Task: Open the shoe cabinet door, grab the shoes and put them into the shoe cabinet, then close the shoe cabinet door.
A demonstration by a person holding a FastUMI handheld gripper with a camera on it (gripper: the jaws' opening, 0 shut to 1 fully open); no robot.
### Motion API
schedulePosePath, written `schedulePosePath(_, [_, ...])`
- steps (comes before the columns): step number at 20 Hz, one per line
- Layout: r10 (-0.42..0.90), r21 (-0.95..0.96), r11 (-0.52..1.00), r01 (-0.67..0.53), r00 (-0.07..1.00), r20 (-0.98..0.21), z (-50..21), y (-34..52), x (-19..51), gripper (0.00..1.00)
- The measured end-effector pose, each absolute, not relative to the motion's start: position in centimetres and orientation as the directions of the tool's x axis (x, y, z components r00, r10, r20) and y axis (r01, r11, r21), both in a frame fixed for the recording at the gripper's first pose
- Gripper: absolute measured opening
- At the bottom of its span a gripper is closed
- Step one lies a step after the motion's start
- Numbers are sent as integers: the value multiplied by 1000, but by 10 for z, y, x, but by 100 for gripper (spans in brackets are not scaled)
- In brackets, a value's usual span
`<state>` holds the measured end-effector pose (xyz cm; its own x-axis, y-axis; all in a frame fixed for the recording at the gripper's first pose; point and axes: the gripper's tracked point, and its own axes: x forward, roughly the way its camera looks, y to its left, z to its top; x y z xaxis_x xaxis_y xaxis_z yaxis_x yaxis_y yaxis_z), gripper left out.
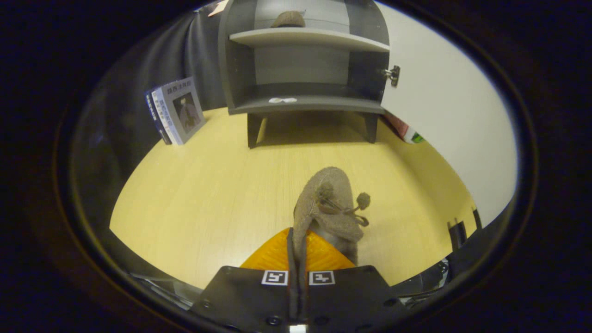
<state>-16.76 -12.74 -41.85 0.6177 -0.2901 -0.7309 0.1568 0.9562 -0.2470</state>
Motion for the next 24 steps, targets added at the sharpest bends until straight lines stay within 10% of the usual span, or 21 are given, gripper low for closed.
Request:
schedulePosePath(12, [-406, -288, 909, 300, 792, -456, -257, -128, -70, 3])
schedulePosePath(24, [-328, -369, 908, 199, 885, -329, -143, -139, 73, 2])
